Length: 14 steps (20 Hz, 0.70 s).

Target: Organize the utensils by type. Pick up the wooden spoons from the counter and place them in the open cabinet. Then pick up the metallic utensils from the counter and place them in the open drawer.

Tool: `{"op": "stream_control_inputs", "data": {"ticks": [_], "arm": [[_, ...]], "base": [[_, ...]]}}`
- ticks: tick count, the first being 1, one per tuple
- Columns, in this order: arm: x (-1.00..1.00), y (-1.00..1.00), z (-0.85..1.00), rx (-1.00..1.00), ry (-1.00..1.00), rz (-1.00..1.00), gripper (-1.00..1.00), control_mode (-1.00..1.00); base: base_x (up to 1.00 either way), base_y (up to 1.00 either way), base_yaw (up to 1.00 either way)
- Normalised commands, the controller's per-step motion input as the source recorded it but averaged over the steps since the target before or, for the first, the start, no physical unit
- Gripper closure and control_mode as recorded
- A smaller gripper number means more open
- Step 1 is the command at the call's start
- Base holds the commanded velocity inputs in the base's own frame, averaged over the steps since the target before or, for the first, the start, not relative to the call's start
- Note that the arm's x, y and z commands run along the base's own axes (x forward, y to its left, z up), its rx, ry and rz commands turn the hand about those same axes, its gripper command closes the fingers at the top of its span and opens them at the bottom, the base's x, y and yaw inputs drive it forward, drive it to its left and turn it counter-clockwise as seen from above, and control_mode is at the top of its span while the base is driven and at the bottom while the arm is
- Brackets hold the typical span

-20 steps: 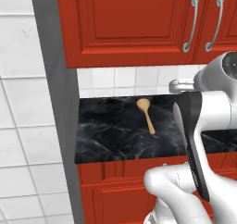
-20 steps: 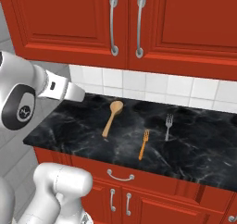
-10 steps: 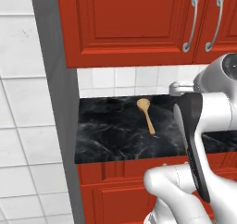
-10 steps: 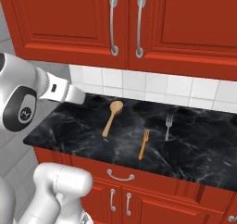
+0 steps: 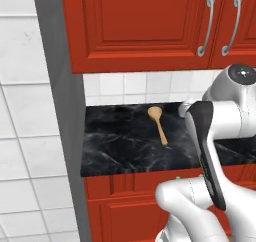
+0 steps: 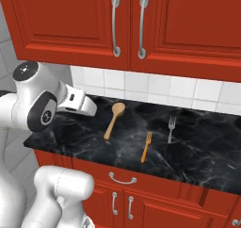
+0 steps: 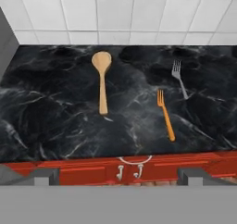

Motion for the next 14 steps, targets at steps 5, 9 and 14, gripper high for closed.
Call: {"op": "stream_control_inputs", "data": {"ticks": [5,9,14], "arm": [[0.49,0.00,-0.60,0.00,0.02,0.04,-1.00,-1.00],[0.67,0.01,-0.58,0.00,0.00,0.05,-1.00,-1.00],[0.64,0.02,-0.76,0.00,0.00,0.02,-1.00,-1.00]], "base": [[0.00,0.00,0.00],[0.00,0.00,0.00],[0.00,0.00,0.00]]}}
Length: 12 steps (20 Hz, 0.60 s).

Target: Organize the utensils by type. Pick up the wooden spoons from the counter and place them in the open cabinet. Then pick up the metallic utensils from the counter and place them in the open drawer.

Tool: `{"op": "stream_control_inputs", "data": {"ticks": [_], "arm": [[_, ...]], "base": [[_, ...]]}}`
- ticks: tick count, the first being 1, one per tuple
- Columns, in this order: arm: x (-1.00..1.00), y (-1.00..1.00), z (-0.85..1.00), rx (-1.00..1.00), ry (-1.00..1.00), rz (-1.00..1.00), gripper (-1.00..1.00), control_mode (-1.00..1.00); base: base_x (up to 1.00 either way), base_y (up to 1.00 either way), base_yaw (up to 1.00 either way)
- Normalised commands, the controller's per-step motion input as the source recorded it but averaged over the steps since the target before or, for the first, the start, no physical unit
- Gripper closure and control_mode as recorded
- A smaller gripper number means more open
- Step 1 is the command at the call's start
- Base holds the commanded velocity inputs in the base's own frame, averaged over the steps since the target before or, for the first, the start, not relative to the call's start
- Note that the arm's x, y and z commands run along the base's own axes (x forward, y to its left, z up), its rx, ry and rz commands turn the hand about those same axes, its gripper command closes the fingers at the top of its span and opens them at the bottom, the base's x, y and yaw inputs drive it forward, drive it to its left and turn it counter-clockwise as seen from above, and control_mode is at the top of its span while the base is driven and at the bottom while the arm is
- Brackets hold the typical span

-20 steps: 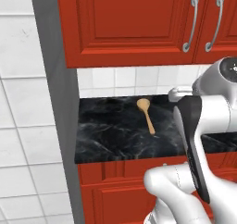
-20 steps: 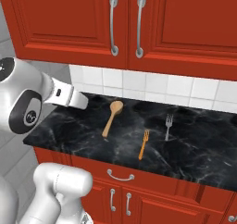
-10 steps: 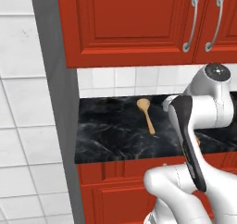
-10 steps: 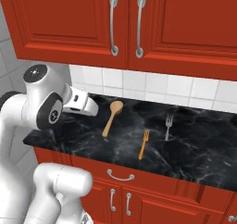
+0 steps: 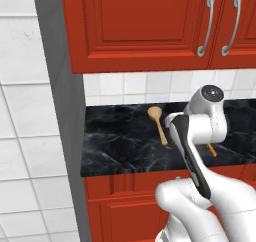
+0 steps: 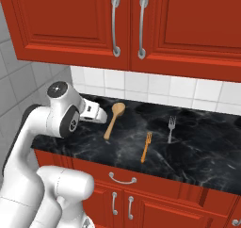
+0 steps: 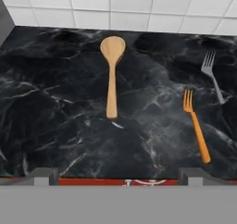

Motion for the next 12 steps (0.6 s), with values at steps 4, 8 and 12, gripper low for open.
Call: {"op": "stream_control_inputs", "data": {"ticks": [4,8,12], "arm": [[0.84,0.00,-0.60,0.03,0.06,0.02,-1.00,-1.00],[0.83,0.00,-0.41,0.01,0.05,0.09,-1.00,-1.00],[0.80,-0.08,-0.31,0.00,0.14,0.11,-1.00,-1.00]], "base": [[0.00,0.00,0.00],[0.00,0.00,0.00],[0.00,0.00,0.00]]}}
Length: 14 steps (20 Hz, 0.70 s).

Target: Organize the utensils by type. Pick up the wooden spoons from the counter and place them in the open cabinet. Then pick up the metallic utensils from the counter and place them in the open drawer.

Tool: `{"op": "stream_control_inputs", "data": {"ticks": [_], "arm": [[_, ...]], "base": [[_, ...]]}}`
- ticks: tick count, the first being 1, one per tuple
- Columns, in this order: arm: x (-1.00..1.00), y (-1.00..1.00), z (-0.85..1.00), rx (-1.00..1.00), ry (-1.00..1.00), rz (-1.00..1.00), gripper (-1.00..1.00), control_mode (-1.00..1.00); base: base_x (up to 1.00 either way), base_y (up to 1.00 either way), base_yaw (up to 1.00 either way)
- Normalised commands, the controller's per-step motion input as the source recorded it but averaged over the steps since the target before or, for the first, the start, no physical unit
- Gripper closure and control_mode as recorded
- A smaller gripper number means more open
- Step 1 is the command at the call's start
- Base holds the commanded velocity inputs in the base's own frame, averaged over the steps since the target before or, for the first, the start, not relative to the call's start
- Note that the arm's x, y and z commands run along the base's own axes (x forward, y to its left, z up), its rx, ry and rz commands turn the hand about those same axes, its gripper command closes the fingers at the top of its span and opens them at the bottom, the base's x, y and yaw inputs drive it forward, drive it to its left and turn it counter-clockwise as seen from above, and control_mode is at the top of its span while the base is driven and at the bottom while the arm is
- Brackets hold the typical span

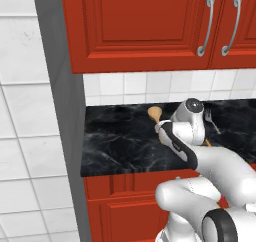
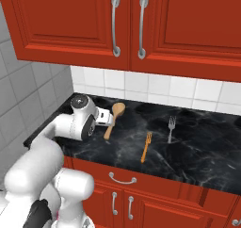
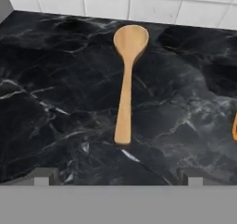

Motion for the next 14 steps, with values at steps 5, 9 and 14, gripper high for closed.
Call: {"op": "stream_control_inputs", "data": {"ticks": [5,9,14], "arm": [[0.29,-0.06,-0.25,0.00,0.20,0.16,-1.00,-1.00],[0.58,-0.04,-0.34,0.00,0.24,0.10,-1.00,-1.00],[0.46,-0.01,-0.38,0.00,0.05,0.05,-1.00,-1.00]], "base": [[0.00,0.00,0.00],[0.00,0.00,0.00],[0.00,0.00,0.00]]}}
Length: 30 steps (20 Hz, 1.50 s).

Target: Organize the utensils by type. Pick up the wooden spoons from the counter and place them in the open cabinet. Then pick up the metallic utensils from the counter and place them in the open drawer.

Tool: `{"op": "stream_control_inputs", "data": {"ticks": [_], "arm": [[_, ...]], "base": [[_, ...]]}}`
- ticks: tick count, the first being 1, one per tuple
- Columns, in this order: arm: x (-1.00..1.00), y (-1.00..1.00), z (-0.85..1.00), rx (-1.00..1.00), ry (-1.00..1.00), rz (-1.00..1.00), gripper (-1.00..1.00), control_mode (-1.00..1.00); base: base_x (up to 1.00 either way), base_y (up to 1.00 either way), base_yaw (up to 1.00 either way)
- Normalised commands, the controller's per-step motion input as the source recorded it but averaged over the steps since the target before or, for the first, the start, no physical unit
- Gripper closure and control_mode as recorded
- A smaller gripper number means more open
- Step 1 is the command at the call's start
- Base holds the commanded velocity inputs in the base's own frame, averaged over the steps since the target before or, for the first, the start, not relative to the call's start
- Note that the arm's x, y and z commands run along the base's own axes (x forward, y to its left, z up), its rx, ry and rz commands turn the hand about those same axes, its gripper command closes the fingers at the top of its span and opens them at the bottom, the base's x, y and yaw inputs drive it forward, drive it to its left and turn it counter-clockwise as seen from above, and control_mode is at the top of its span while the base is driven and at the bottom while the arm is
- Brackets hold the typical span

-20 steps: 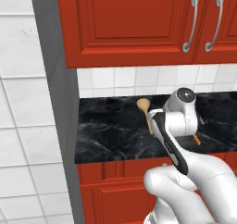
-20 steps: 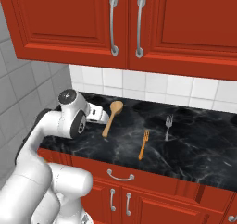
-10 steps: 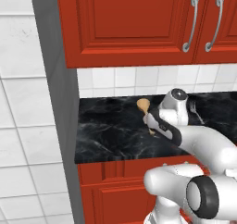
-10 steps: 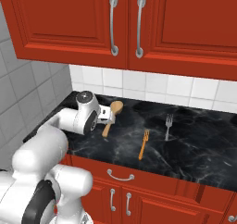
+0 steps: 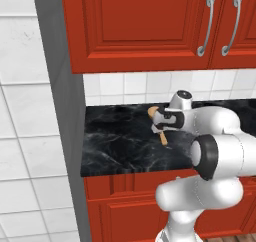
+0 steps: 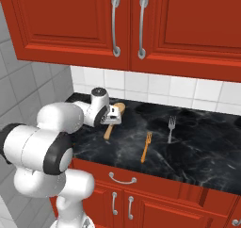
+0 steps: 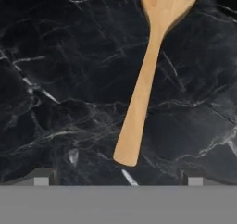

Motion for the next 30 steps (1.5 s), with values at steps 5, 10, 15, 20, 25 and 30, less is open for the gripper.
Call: {"op": "stream_control_inputs", "data": {"ticks": [5,10,15,20,25,30], "arm": [[0.38,0.00,-0.46,0.00,0.00,0.00,-1.00,-1.00],[0.33,-0.05,-0.44,0.00,0.00,0.00,-1.00,-1.00],[0.21,-0.02,-0.34,0.00,0.00,0.00,-1.00,-1.00],[0.11,-0.09,-0.30,0.00,0.00,0.00,-1.00,-1.00],[0.08,-0.01,-0.32,0.00,0.00,0.00,-1.00,-1.00],[0.01,-0.02,-0.26,0.00,0.00,0.00,1.00,-1.00]], "base": [[0.00,0.00,0.00],[0.00,0.00,0.00],[0.00,0.00,0.00],[0.00,0.00,0.00],[0.00,0.00,0.00],[0.00,0.00,0.00]]}}
